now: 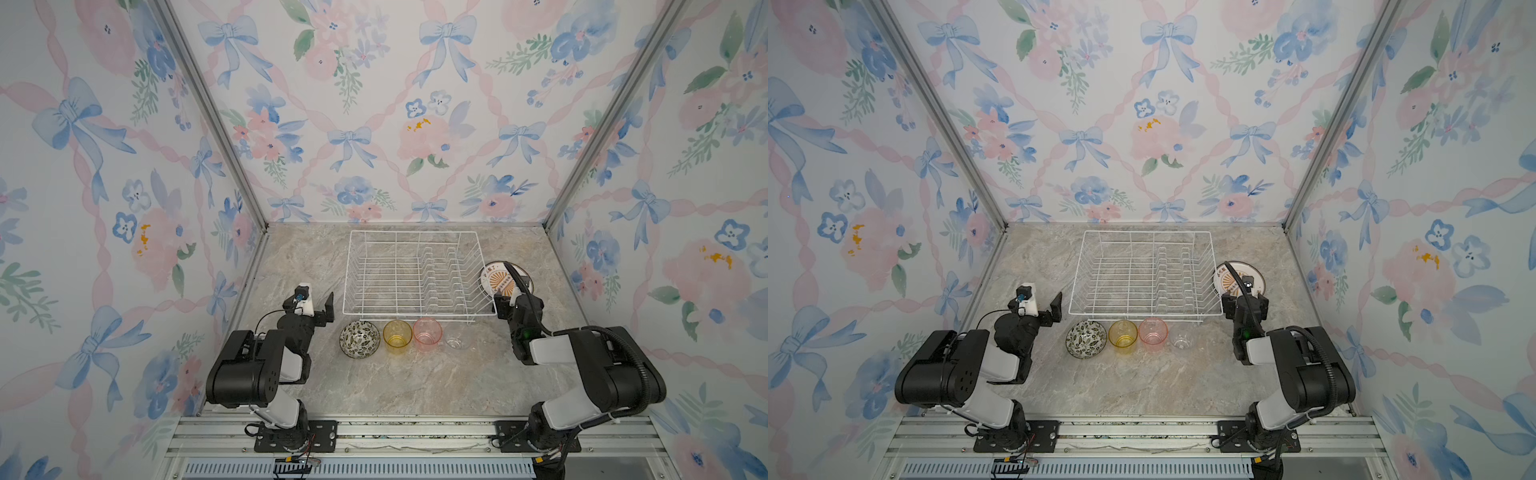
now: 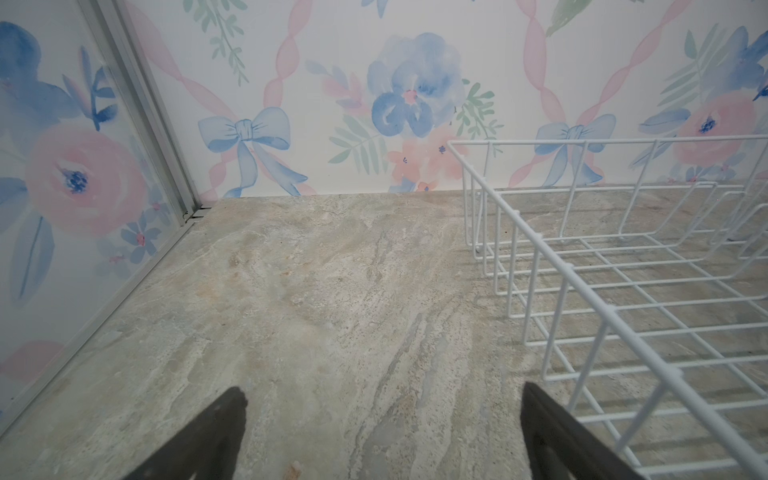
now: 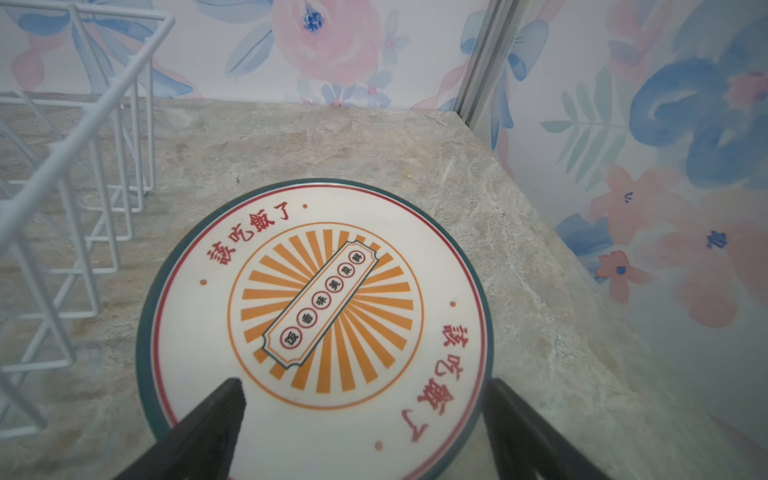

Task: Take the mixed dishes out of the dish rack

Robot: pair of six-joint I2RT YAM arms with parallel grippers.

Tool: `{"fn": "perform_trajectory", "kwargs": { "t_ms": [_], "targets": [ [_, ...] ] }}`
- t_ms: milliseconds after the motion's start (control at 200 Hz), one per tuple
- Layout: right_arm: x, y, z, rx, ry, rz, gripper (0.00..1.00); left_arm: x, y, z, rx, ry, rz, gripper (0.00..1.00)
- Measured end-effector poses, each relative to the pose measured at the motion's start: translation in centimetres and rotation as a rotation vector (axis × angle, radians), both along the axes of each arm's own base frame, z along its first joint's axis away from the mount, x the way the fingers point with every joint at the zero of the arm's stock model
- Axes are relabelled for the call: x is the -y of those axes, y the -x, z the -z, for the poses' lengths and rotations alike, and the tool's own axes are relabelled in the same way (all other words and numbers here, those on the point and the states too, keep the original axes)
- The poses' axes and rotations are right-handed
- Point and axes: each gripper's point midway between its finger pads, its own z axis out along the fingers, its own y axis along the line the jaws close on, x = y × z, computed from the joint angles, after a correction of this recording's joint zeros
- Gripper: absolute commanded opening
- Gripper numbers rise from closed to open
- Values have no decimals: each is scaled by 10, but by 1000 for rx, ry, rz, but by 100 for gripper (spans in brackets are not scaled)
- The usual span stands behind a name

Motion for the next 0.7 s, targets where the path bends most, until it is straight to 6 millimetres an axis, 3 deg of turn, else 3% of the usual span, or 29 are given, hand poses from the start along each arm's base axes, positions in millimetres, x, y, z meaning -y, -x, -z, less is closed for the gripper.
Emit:
{"fn": "perform_trajectory", "kwargs": {
  "t_ms": [700],
  "targets": [
    [1, -2, -1, 8, -13, -4, 97, 13, -7, 6, -41, -22, 79, 98]
  ]
}}
